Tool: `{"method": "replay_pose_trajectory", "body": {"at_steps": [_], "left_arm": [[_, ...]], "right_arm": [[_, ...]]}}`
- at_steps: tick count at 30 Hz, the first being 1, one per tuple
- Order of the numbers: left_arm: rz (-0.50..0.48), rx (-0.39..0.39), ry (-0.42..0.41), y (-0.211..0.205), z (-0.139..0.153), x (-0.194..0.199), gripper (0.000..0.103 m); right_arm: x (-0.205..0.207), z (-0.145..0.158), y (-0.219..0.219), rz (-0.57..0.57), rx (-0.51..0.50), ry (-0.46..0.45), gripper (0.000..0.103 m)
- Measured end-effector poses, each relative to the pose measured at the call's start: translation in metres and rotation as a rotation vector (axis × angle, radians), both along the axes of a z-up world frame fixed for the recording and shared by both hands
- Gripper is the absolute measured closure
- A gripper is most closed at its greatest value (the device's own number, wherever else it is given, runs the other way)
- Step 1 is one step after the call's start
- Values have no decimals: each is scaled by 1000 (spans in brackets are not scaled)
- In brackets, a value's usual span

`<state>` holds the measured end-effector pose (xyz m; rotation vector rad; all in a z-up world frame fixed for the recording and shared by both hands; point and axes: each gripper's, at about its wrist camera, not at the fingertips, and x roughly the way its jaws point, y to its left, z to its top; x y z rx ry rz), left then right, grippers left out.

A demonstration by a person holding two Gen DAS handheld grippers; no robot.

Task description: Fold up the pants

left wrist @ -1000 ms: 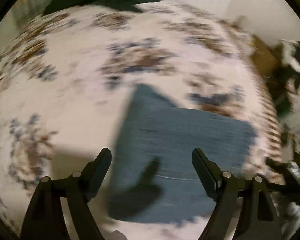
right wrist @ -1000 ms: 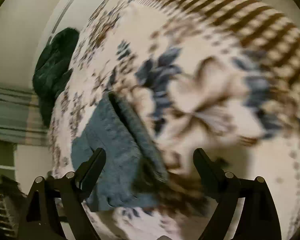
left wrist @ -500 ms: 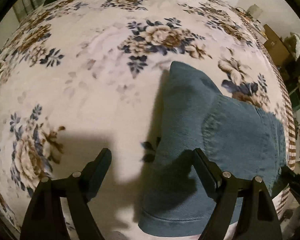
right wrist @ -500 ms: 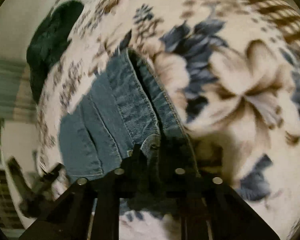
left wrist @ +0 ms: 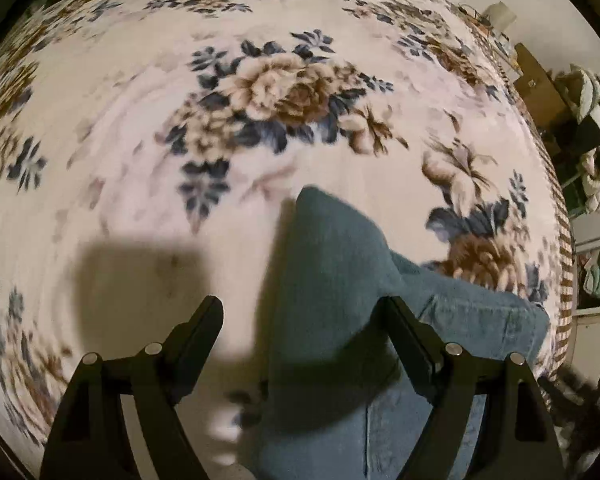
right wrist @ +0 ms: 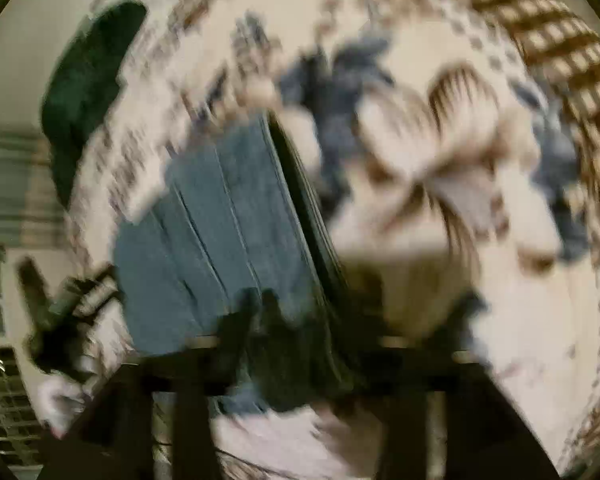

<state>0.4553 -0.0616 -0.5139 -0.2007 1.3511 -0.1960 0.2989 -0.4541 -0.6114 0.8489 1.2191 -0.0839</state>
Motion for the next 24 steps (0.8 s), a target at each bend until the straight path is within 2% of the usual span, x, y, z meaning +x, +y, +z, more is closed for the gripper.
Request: {"method": "replay_pose_trajectory", "body": {"at_steps": [3,7,8,9,10,11,12,13,14,15,17,19,20,22,23,24], "left_arm": [[-15,4,4,0,-4,6,21],[-5,-19,20,5,-9,13,21],[-3,-28,22,6,-9,14,21],[-1,-35,24,7,-10,14,21],[0,-46,26,7,-12,15,21],[0,-52,27,6,-13,16,21],[-2,-57,30,6,-15,18,21],[-3,-52,34,4,-18,20,21],[-5,-46,31,3,-20,23,20],[-6,-49,33,1,-24,26,18],[4,-35,61,1,-36,31,18],[18,-62,77,7,-39,30,18],[20,-79,70,11,-35,27,18],[32,-143,30,25,-16,10,18],[40,-173,19,31,-10,3,18],[56,-214,9,39,-3,-8,18]], "right_arm": [[35,-12,-12,-13,54,-16,28],[73,-57,-14,-13,189,90,27],[75,-62,-12,-20,198,96,28],[74,-58,-10,-19,179,64,42],[74,-53,-7,3,167,45,63],[72,-50,-6,5,143,51,76],[67,-40,-6,-12,122,24,82],[62,-31,-7,-25,91,5,83],[55,-18,-10,-52,20,-15,94],[48,-11,-16,-70,0,-27,98],[44,-14,-28,-104,-19,-3,97],[49,-36,-29,-87,57,55,96],[49,-41,-30,-75,59,76,91],[49,-35,-29,-57,32,88,71],[44,-30,-29,-53,30,83,47],[31,-17,-29,-51,23,50,34]]}}
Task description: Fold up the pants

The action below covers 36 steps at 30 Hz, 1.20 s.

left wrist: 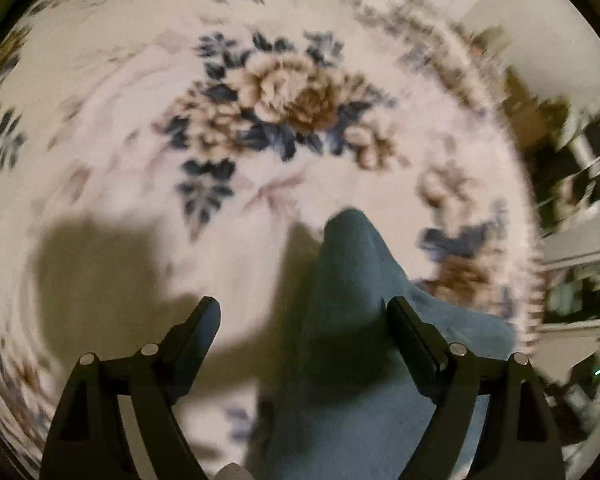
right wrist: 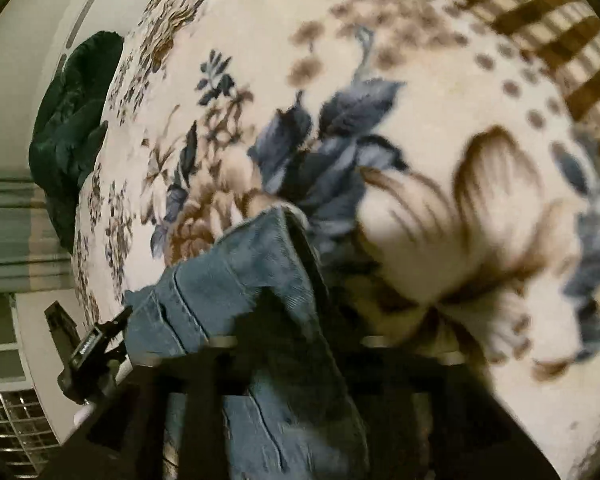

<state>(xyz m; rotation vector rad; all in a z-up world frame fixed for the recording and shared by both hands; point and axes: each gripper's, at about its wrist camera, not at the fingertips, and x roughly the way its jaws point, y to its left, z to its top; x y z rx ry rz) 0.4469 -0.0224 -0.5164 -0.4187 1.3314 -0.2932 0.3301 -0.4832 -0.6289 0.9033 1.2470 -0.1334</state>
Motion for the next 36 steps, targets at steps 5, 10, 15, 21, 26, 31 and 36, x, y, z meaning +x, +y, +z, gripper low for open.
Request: {"method": "replay_pose_trajectory", "body": {"at_steps": [5,10,15,21,26,31,36], "left_arm": [[44,-138,15,27,3,-60,18],[41,-266,105,13,-37,-81,18],[-27,-252,98,-10,-51,-83,18],[-12,-280,104,-8,-55,-77,18],[-51,-236,66,-16,-47,-80,24],[-58,-217,2,-16,-31,-85,66],[-44,-225,-68,-13,8,-80,75]], "right_arm": [[-87,19,6,-36,24,-38,22],[-134,-41,43,-128,310,-32,19],[-112,-87,65,-199,381,-100,6],[-87,-81,72,-259,460,-211,0],[-64,-88,83,-215,394,-167,4],[-59,-72,94,-184,306,-142,63],[-46,-37,108,-117,221,-160,72]]}}
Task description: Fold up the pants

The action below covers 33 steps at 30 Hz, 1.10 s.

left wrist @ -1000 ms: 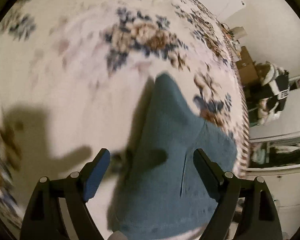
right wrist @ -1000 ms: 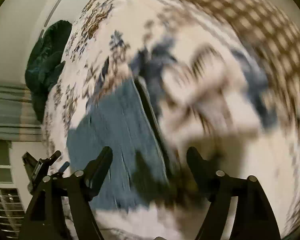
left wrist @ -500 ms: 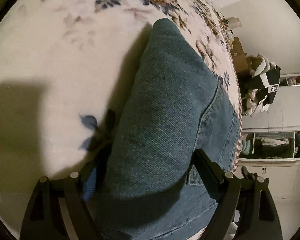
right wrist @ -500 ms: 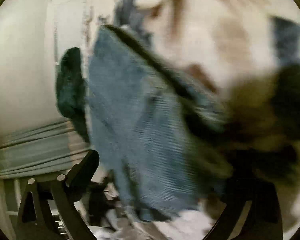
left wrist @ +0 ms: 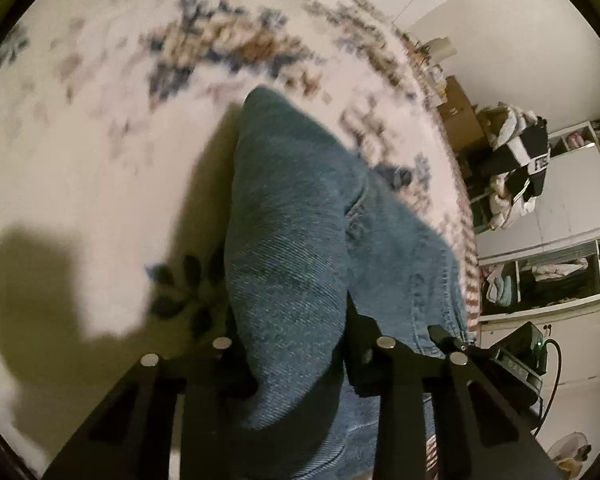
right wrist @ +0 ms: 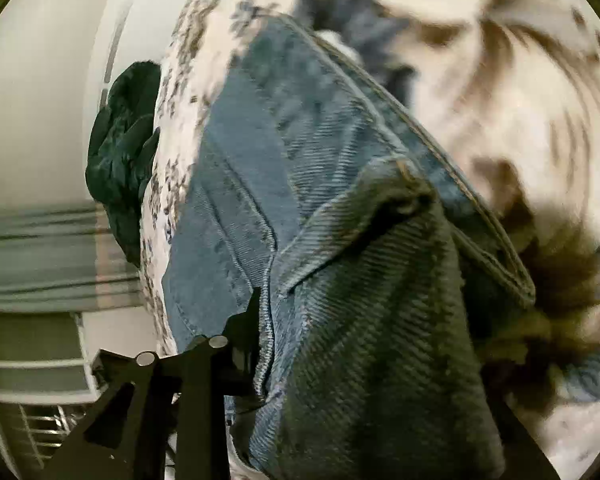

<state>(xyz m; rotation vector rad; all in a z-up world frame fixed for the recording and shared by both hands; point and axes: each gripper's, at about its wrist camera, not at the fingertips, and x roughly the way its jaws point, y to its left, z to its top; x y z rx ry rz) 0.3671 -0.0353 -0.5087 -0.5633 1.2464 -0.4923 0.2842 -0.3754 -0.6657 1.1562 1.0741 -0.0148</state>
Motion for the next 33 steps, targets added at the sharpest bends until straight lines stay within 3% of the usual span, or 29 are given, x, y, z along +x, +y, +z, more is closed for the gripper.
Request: {"method": "replay_pose_trajectory", "body": {"at_steps": [5,10,13,17,21,25,29,33], "left_arm": [[47,-37,-69,6,44,27,76],[91,-50,-131,18,80,78,76],[118,-50,-161,27,90,114,76],[145,-26,-178,38,88,162,76],[138,26,-180,45,70,208,76],[115,87,-138,45,29,239,76],[83,137,-58,47,-14,243,74],[84,145,-6,53,-26,229,63]], "right_arm": [[18,48,1,42,-28,-66,74],[63,95,5,68,-36,-137,74],[101,117,7,72,-39,-182,74],[165,123,14,85,-48,-225,74],[235,111,25,106,-63,-230,74],[284,78,32,110,-76,-201,74],[307,36,36,129,-94,-136,74],[302,11,36,164,-108,-74,67]]}}
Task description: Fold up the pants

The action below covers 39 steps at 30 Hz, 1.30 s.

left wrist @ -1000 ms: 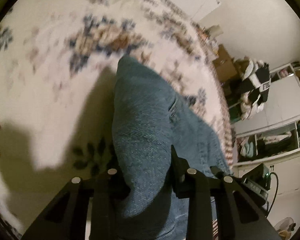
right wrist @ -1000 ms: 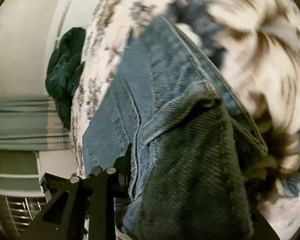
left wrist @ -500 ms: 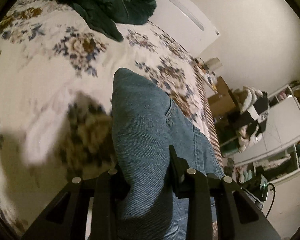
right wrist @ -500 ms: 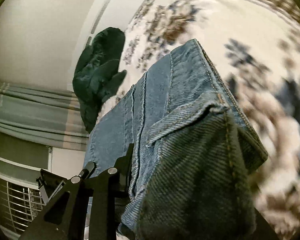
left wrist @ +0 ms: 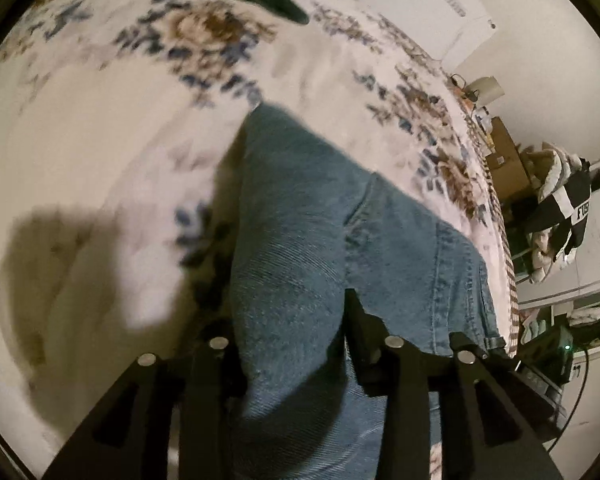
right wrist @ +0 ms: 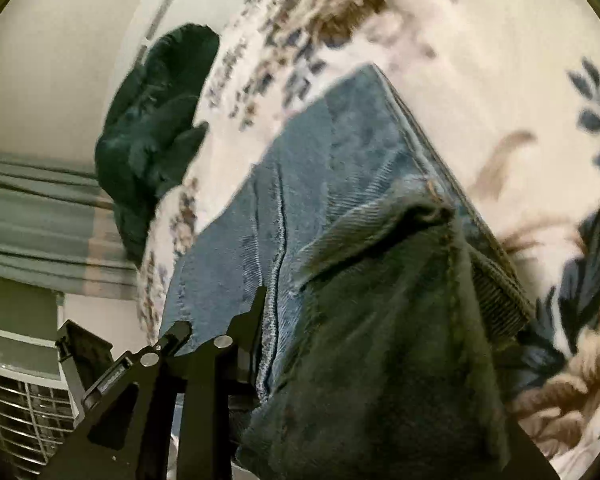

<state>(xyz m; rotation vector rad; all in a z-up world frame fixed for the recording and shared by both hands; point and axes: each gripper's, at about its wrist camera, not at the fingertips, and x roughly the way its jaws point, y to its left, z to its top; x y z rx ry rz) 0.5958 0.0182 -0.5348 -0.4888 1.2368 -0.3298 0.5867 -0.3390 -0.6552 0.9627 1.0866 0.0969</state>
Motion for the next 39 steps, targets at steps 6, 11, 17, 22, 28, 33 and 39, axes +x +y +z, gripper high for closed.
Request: {"method": "replay_pose_trajectory", "body": {"at_steps": [6,11,17,22,28,33,39], "left_arm": [[-10,178,-1,-2,21,-20,50],[-27,335,-65,-9,54,-44,21],[-39,459,-145,-21,110,-81,9],[-39,502,-206,-29,165,-115,9],[-30,522,-276,-32,235,-173,9],[6,519,-325,-28,297,-224,9],[48,535,-389,-22,370,-285,9]], "right_arm": [[-18,1,-8,19,-90,82,49],[-38,44,-2,63,-317,101,29],[-60,119,33,132,-670,48,3],[-91,179,61,152,-828,0,3],[-145,251,81,145,-865,-66,3],[-197,317,92,144,-873,-132,2],[-264,405,101,136,-893,-221,2]]}}
